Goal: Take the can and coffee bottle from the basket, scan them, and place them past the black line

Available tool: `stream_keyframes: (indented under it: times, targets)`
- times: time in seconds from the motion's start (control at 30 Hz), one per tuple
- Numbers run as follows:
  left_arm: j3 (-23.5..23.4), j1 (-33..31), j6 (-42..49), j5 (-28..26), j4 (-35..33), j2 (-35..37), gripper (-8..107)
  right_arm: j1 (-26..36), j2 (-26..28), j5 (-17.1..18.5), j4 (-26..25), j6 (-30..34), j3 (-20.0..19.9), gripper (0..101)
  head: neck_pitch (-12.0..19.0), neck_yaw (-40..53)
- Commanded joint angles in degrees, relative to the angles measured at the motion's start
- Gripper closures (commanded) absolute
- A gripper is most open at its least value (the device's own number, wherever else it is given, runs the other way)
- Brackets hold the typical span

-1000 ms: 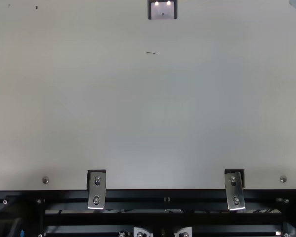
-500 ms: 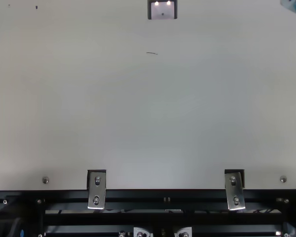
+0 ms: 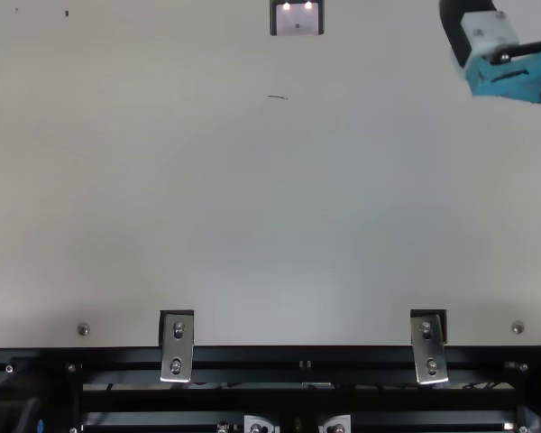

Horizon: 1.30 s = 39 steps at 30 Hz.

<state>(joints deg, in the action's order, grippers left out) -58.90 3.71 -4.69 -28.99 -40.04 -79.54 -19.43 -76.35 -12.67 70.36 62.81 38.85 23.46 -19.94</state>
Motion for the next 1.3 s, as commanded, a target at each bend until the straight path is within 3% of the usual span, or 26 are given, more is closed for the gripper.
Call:
stream_keyframes:
  times: [0.0, 0.27, 0.47, 0.63, 0.77, 0.8, 0.87, 0.97, 1.0, 1.13, 1.27]
  targets:
    - [-0.06, 0.04, 0.02, -0.06, -0.01, -0.02, 9, 0.62, 1.52, -1.01, 1.21, 10.57, -1.59, 0, 1.54, 0.56]
    - [0.83, -0.60, -1.18, -4.29, 1.78, 0.40, 9, -1.05, 10.02, -5.05, 13.67, 30.93, -6.80, 0, 1.54, 0.56]
    - [1.81, -0.39, -1.90, -12.11, 1.20, 2.55, 9, -8.75, 17.48, -14.40, 29.62, 46.88, -9.50, 0, 1.54, 0.56]
    - [3.40, 0.46, -1.94, -18.20, 1.89, 5.99, 9, -14.79, 20.94, -22.15, 29.62, 45.48, -12.52, 0, 1.54, 0.56]
    - [4.63, 1.25, -2.55, -20.18, 4.66, 8.78, 9, -18.01, 22.87, -26.80, 29.62, 45.36, -14.43, 0, 1.54, 0.56]
    - [4.48, 1.02, -2.29, -19.42, 3.70, 8.05, 9, -16.68, 22.43, -24.05, 29.96, 46.91, -14.01, 0, 1.54, 0.56]
    - [4.59, 1.20, -2.54, -20.28, 4.70, 8.75, 9, -17.97, 22.98, -26.29, 30.08, 45.85, -14.50, 0, 1.54, 0.56]
    - [4.59, 1.20, -2.54, -20.29, 4.70, 8.75, 9, -18.08, 23.04, -26.93, 29.93, 45.74, -14.50, 0, 1.54, 0.56]
    - [4.59, 1.20, -2.54, -20.18, 4.70, 8.75, 9, -19.01, 21.71, -27.43, 27.44, 42.07, -15.30, 0, 1.54, 0.56]
    - [4.59, 1.20, -2.54, -20.30, 4.70, 8.75, 9, -17.90, 19.38, -27.82, 25.31, 39.11, -14.38, 0, 1.54, 0.56]
    - [4.59, 1.20, -2.54, -20.30, 4.70, 8.75, 9, -14.26, 12.70, -28.41, 17.37, 32.35, -11.35, 0, 1.54, 0.56]
